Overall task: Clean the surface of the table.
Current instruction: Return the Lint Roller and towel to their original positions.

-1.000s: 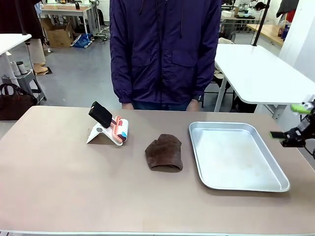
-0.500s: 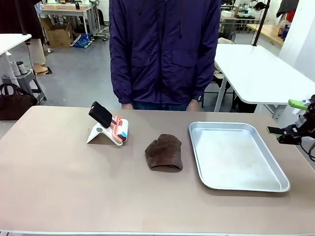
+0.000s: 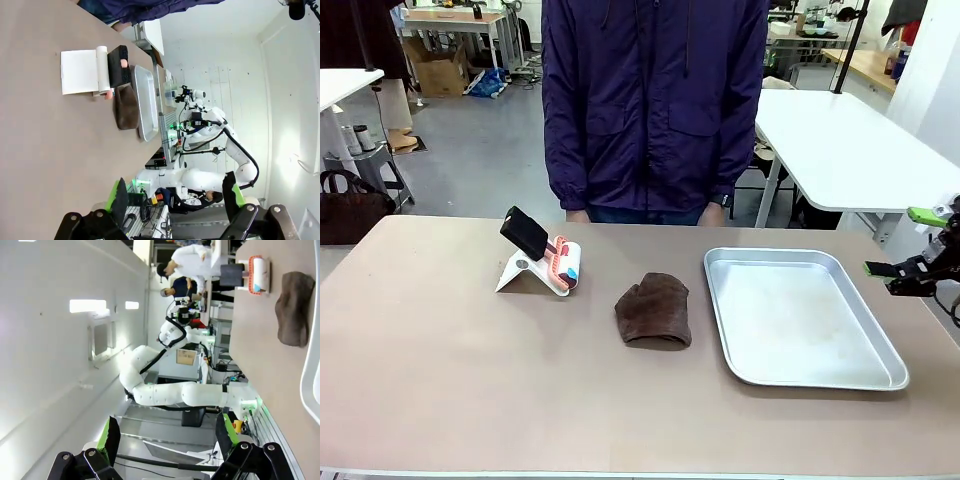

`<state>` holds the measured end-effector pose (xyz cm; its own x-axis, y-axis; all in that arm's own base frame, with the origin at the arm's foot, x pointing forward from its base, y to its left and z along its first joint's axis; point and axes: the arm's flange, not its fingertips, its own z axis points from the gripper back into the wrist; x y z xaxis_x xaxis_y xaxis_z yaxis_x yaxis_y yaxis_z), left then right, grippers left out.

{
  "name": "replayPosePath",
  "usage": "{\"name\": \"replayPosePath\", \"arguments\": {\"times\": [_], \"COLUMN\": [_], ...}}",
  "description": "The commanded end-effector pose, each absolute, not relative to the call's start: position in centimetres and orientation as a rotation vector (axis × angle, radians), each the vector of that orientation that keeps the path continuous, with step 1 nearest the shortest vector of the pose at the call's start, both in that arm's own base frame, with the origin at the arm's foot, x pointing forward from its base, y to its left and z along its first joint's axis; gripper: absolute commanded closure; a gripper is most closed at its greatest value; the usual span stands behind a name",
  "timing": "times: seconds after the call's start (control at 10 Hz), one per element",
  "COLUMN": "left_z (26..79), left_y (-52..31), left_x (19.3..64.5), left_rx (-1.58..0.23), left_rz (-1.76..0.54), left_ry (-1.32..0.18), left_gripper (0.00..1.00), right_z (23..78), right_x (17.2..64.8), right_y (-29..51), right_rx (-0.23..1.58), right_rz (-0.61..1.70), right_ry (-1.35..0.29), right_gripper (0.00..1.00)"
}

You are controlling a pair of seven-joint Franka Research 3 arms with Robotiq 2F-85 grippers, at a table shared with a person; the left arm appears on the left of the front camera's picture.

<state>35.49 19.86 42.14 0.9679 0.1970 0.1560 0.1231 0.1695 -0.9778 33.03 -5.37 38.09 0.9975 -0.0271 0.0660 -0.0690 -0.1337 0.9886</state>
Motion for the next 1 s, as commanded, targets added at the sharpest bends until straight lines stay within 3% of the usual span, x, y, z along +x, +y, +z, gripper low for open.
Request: {"name": "replayPosePath", "arguments": {"times": [0.0,0.9], "left_z": [42.44,42.44], "left_y": [19.74,19.74], "left_x": [35.22,35.22], "left_rx": [-1.398,-1.398], "left_rz": [0.056,0.056], "left_ry": [-0.263,-0.263], "left_gripper": [0.02,0.02], "right_z": [38.48,38.48], "right_x": [32.59,32.59], "right_y": [-5.39,-5.39], "right_rx": [1.706,1.706], "right_rz": [0.048,0.048], "right_ry": [-0.073,-0.073], "right_gripper": [0.00,0.00]}}
